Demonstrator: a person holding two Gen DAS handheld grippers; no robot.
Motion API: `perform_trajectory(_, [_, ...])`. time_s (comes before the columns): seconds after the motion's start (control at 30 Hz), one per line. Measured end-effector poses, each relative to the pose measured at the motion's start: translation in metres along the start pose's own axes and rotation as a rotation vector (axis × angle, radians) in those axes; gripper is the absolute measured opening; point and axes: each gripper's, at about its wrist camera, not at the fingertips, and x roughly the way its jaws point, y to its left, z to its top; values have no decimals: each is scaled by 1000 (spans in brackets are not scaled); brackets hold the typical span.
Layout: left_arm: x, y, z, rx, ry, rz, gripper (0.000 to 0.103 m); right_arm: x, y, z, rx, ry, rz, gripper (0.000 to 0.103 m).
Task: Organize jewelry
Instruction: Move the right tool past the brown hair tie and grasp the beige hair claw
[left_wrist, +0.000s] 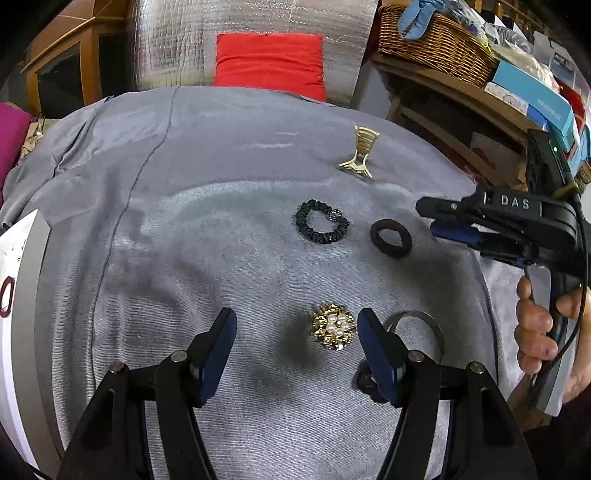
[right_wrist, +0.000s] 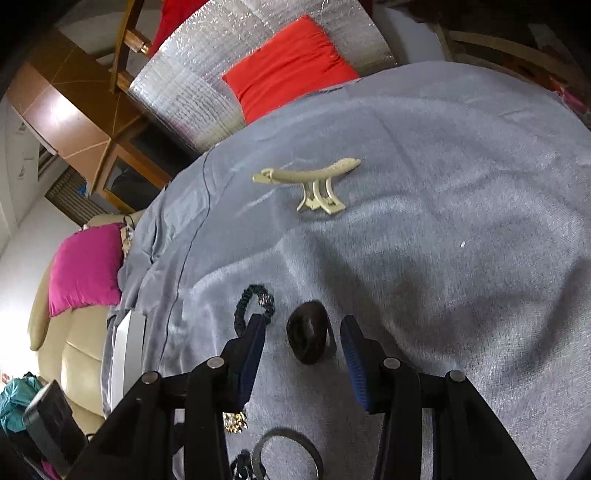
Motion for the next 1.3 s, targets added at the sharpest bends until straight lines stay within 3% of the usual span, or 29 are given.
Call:
perform_trajectory(0.33, [3,5,2,-2,2,16,68,25,6,26,-54,-66,-79,47])
perform_trajectory(0.4, [6,6,5,5,3,32,68,26,8,32,-50,-82,-72,51])
perform_trajectory(0.47, [9,9,7,-6,9,33,68,25,9,39,-29,-112,-51,66])
perform_trajectory(0.53, [10,12,9,-18,10,32,68,23,11,45,-13,-146,-22,70])
perform_trajectory(0.7, [15,16,13,-23,12,36,68,25,15,65,63,-173,46,71])
perform_trajectory(1.03, [18,21,14,-1,21,67,68,40,34,93,35,-246,33,70])
perform_trajectory(1.1, [19,25,14,-3,24,72,68,48,33,96,37,-240,29,68])
perform_trajectory(1.23, [22,30,14,-3,33,83,68,59,30,99,32,-214,12,44])
perform_trajectory(1.3, [21,32,15,-5,32,85,68,65,32,97,9,-197,-32,37])
